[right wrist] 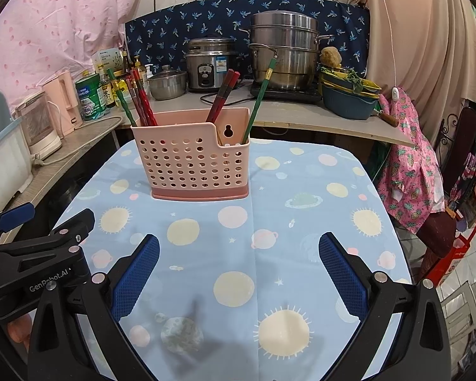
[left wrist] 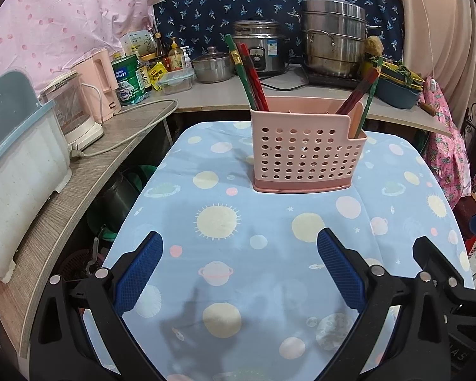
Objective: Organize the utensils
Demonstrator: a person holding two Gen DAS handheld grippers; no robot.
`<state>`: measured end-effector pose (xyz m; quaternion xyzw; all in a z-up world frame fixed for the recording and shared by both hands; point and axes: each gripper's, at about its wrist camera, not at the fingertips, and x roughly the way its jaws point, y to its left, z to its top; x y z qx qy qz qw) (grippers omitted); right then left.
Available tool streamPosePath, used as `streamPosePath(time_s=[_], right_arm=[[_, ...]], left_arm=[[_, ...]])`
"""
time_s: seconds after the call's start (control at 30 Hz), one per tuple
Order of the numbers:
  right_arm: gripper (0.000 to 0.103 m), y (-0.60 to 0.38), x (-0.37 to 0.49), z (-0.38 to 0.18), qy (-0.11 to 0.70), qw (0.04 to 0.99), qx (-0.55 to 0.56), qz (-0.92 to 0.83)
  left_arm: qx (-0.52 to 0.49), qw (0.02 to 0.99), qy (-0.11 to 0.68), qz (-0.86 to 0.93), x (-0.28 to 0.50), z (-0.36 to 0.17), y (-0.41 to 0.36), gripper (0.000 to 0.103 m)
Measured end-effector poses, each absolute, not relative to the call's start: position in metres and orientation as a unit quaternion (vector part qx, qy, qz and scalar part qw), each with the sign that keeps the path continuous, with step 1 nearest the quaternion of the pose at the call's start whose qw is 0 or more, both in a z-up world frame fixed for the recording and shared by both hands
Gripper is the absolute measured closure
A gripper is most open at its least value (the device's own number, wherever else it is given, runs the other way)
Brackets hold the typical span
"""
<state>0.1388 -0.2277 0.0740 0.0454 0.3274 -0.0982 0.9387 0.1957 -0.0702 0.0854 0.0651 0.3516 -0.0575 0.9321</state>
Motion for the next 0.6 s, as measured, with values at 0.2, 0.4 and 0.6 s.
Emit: streamPosePath(time_s=[0.2, 0.4, 0.6], right_arm=[[0.006, -0.2279, 0.1391, 0.0739, 0.327, 0.939, 0.045, -0.099], [0.006, -0.23, 0.1411, 0.0732, 0.328, 0.938, 0.045, -0.1], [0.006, -0.2311, 0.1435, 0.0731, 0.326, 0.939, 0.045, -0.1]], left_arm=[[0.066, 0.932, 0.352, -0.059, 0.1959, 0.085, -0.0711, 0.01], [0.073, 0.932, 0.35, -0.06, 0.1986, 0.085, -0.0741, 0.01], [0.07, 0.932, 0.349, -0.06, 0.2015, 0.0863, -0.0737, 0.01]])
